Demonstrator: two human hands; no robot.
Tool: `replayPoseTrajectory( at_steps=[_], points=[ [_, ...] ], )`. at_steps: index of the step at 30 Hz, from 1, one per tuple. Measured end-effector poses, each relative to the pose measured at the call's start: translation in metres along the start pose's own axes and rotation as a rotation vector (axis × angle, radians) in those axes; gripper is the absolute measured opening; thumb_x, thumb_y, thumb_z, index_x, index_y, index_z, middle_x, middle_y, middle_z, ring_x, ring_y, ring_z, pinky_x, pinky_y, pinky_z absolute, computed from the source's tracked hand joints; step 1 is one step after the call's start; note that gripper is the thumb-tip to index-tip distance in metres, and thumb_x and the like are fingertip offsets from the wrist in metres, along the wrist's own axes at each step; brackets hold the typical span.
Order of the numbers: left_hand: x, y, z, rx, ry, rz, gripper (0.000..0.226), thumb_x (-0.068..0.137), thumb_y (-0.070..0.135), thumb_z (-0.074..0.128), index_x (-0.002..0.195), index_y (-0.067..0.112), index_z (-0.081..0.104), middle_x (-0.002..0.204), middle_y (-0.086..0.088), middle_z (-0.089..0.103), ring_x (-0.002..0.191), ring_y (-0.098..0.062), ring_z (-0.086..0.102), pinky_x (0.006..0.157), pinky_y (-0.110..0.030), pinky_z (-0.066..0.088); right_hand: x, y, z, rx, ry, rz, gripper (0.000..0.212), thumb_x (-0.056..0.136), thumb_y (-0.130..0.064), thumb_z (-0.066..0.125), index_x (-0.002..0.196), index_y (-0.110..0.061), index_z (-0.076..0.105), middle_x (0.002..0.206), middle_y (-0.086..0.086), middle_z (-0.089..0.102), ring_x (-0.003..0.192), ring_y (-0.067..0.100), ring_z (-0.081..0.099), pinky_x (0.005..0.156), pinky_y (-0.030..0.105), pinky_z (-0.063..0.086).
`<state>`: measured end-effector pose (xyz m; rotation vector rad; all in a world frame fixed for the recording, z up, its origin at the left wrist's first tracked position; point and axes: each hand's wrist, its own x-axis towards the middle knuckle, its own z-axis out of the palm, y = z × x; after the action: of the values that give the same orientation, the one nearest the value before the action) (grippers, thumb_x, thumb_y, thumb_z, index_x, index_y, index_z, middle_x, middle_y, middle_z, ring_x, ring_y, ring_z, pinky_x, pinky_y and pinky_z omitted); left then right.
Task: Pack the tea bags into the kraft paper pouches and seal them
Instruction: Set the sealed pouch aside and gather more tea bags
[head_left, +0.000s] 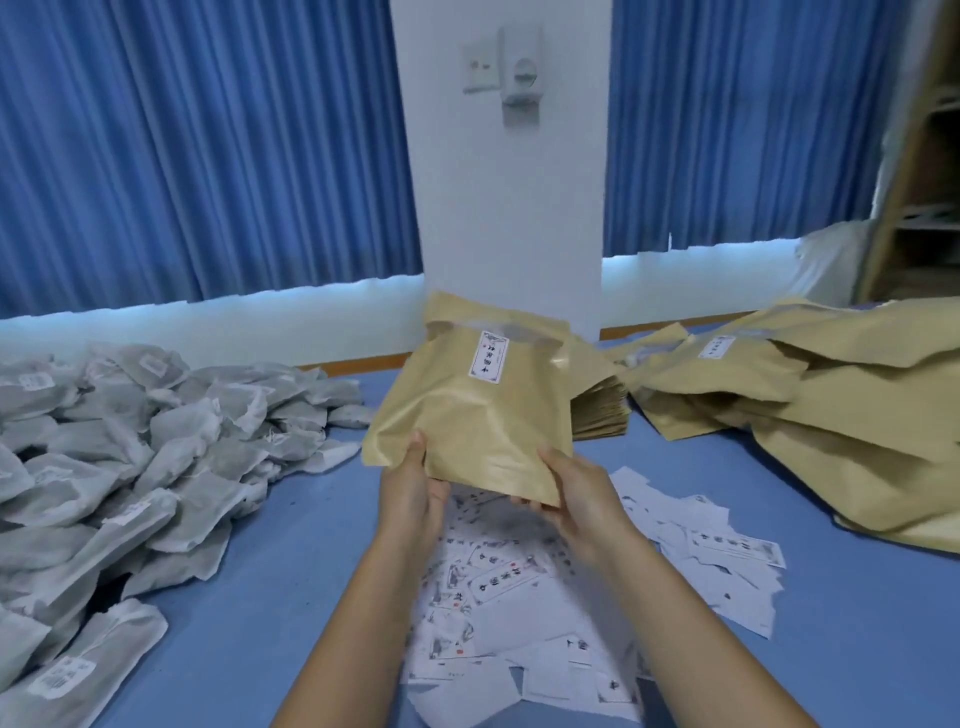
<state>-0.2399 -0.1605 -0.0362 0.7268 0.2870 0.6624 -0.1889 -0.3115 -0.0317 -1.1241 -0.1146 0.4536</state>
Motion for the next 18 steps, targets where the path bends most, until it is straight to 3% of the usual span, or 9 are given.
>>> replayPoseTrajectory(
  at_steps=[6,10,14,16,18],
  points=[
    [-0.02,-0.05,0.064,-0.019,-0.137,-0.11,0.022,0.101,0.018,0.044,0.12,0.012,0.054,0.113,-0.005,0.066,0.089,-0.014,0.069,0.059,-0.028,0.058,-0.024,-0.043,-0.055,-0.068,0.196,-0.196,0.021,0.1,-0.007,0.043,0.116,-0.007,0.056,0.088,0.014,0.065,0.043,0.018,0.058,0.043,0.025,0.042],
    [-0.037,-0.104,0.11,0.029,-0.215,-0.189,0.022,0.1,0.016,0.047,0.119,0.009,0.055,0.105,-0.005,0.071,0.086,-0.015,0.071,0.062,-0.033,0.058,-0.037,-0.066,-0.115,-0.022,0.358,-0.299,0.021,0.1,-0.007,0.042,0.109,-0.011,0.059,0.078,0.004,0.067,0.046,0.015,0.059,0.056,0.034,0.046],
    [-0.051,-0.15,0.161,0.054,-0.287,-0.193,0.03,0.098,0.01,0.051,0.128,0.007,0.052,0.112,-0.008,0.067,0.091,-0.018,0.069,0.064,-0.035,0.058,-0.038,-0.097,-0.171,0.08,0.49,-0.331,0.018,0.099,-0.006,0.044,0.105,-0.013,0.059,0.077,0.003,0.062,0.043,0.017,0.052,0.042,0.023,0.035],
    [-0.052,-0.163,0.2,0.035,-0.356,-0.23,0.036,0.099,0.004,0.047,0.134,0.0,0.046,0.118,-0.013,0.065,0.098,-0.019,0.066,0.07,-0.035,0.058,-0.029,-0.125,-0.191,0.175,0.567,-0.397,0.016,0.098,-0.004,0.046,0.104,-0.011,0.058,0.077,0.003,0.058,0.05,0.016,0.048,0.037,0.017,0.035],
    [-0.052,-0.164,0.241,0.017,-0.426,-0.263,0.038,0.099,0.001,0.043,0.135,-0.011,0.039,0.131,-0.026,0.054,0.102,-0.02,0.065,0.076,-0.033,0.056,-0.018,-0.16,-0.204,0.331,0.526,-0.5,0.013,0.098,-0.006,0.049,0.107,-0.009,0.057,0.091,0.006,0.061,0.066,0.019,0.058,0.044,0.019,0.048]
  ],
)
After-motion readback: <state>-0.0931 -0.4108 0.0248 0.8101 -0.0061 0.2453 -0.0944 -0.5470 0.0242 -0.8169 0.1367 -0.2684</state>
